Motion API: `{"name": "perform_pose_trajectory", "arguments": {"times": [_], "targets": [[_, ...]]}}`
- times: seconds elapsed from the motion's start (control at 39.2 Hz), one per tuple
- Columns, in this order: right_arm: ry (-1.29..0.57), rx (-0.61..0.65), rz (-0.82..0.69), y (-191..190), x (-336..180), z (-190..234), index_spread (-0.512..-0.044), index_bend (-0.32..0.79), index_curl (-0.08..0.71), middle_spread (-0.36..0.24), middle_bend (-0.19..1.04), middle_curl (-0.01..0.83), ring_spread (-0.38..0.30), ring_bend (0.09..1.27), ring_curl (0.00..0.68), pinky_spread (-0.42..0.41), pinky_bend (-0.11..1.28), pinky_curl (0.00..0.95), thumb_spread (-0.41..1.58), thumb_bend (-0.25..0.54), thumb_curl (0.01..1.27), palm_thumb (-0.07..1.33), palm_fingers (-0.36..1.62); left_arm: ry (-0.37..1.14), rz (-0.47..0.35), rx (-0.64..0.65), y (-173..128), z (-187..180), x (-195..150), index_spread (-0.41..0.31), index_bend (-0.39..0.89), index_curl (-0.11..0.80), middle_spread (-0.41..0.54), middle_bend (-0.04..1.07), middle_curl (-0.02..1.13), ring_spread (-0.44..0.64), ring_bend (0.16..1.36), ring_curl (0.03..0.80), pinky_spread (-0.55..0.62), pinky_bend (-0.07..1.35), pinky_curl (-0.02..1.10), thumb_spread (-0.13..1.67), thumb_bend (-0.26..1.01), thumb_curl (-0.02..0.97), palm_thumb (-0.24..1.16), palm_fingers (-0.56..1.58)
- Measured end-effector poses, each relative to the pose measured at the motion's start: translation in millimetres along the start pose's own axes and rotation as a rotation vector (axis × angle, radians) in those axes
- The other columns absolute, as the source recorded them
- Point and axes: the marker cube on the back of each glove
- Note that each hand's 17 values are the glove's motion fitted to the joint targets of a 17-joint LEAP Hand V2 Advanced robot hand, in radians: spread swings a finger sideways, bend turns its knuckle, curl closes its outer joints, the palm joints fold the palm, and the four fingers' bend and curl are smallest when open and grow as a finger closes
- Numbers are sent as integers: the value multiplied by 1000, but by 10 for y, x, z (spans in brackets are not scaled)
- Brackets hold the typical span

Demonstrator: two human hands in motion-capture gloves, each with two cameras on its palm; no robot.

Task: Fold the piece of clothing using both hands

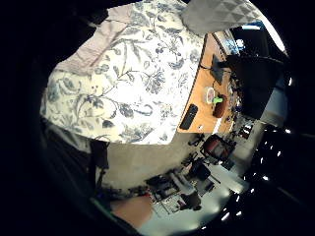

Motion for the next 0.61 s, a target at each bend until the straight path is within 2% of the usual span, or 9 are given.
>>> {"name": "perform_pose_trajectory", "arguments": {"times": [0.03, 0.05, 0.08, 0.15, 0.18, 0.2, 0.26, 0.36, 0.61], "targets": [[6, -4, 1, 4, -12, 5, -311, 144, 275, 12, 175, 304, 44, 438, 316, 228, 456, 330, 1313, 91, 184, 499, 426, 1, -4, 7, -26, -21, -19, 131, 112, 205, 178, 269, 266, 185, 733, 302, 92, 665, 366, 1214, 113, 213, 238, 511], [12, -9, 1, -6, -16, 16, -311, 144, 276, 12, 175, 305, 44, 437, 317, 228, 456, 331, 1314, 88, 185, 500, 426, 4, -5, 16, -79, -34, -40, 119, 103, 201, 153, 260, 261, 162, 723, 293, 64, 658, 352, 1230, 116, 214, 246, 520], [19, -14, 1, -22, -17, 31, -311, 144, 277, 12, 175, 306, 44, 437, 318, 228, 456, 332, 1315, 85, 186, 502, 425, 7, -6, 26, -146, -46, -63, 67, 128, 213, 93, 305, 286, 60, 718, 301, -32, 680, 363, 1253, 132, 220, 276, 688], [26, -26, -7, -54, -36, 61, -311, 144, 279, 12, 175, 308, 44, 437, 321, 228, 456, 335, 1316, 75, 188, 506, 424, -3, -11, 44, -272, -134, -149, -38, 205, 244, -27, 436, 312, -108, 719, 296, -144, 610, 338, 1317, 189, 242, 377, 1077], [25, -29, -13, -57, -49, 63, -312, 144, 279, 12, 175, 309, 44, 437, 322, 229, 456, 336, 1316, 72, 189, 508, 424, -9, -15, 46, -276, -189, -181, -64, 195, 250, -58, 447, 316, -138, 705, 291, -176, 604, 338, 1338, 202, 247, 400, 1118], [24, -31, -18, -60, -63, 62, -312, 144, 280, 12, 175, 310, 44, 437, 323, 229, 456, 336, 1317, 69, 189, 509, 424, -15, -18, 47, -270, -254, -214, -68, 159, 251, -71, 417, 324, -153, 686, 300, -186, 586, 344, 1336, 190, 242, 386, 996], [23, -30, -24, -76, -88, 58, -312, 144, 281, 12, 175, 311, 44, 436, 324, 229, 456, 338, 1318, 63, 191, 513, 423, -25, -27, 48, -236, -410, -283, -117, 193, 279, -127, 477, 376, -210, 705, 335, -235, 597, 373, 1375, 224, 257, 444, 1168], [20, -34, -38, -116, -163, 70, -312, 142, 283, 12, 176, 314, 44, 436, 328, 229, 456, 341, 1315, 54, 195, 526, 421, -36, -63, 47, -106, -779, -425, -166, 188, 308, -190, 489, 418, -268, 701, 366, -287, 578, 395, 1413, 241, 266, 479, 1178], [38, -9, -24, -405, -467, 242, -306, 104, 269, 12, 185, 323, 48, 458, 341, 233, 473, 350, 1224, 11, 218, 558, 406, 4, -76, 89, -487, -1281, -641, -222, 171, 355, -269, 477, 464, -327, 682, 402, -336, 539, 418, 1464, 247, 269, 506, 1178]]}}
